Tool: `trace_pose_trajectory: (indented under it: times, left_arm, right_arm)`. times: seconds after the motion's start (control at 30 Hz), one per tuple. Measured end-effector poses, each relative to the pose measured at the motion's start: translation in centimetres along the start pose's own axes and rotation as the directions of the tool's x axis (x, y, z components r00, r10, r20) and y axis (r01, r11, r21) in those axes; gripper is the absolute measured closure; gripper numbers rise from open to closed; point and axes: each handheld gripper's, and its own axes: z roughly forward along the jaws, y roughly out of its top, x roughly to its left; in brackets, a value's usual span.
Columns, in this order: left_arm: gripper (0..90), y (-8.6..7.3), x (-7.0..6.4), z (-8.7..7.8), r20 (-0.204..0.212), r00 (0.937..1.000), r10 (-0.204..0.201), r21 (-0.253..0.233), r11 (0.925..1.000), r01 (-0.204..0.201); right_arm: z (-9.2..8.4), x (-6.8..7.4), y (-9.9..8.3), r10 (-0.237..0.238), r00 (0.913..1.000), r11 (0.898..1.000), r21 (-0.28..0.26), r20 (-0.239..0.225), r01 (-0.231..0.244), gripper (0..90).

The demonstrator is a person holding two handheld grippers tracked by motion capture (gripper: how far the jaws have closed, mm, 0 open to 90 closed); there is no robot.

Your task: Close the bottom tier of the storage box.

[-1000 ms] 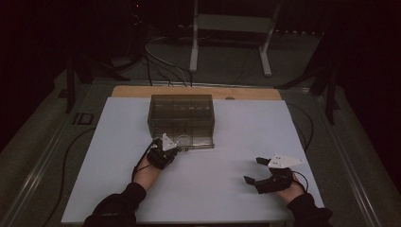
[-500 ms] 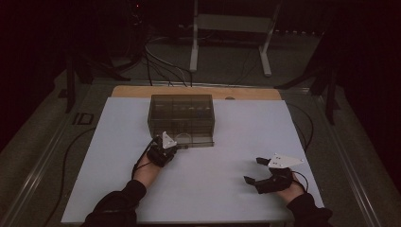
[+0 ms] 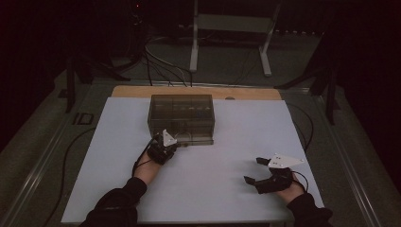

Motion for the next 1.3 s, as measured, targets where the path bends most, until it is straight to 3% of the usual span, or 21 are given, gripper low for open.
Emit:
trace_pose_trajectory:
  times: [1.3]
  left_arm:
    - [90.0, 1.2, 1.3, 1.2, -0.031, 0.9992, 0.026, 0.024, 0.9994, -0.025]
  right_arm:
    - [-0.1, 0.0, 0.1, 0.0, 1.0, 1.0, -0.003, 0.001, 0.001, 10.6]
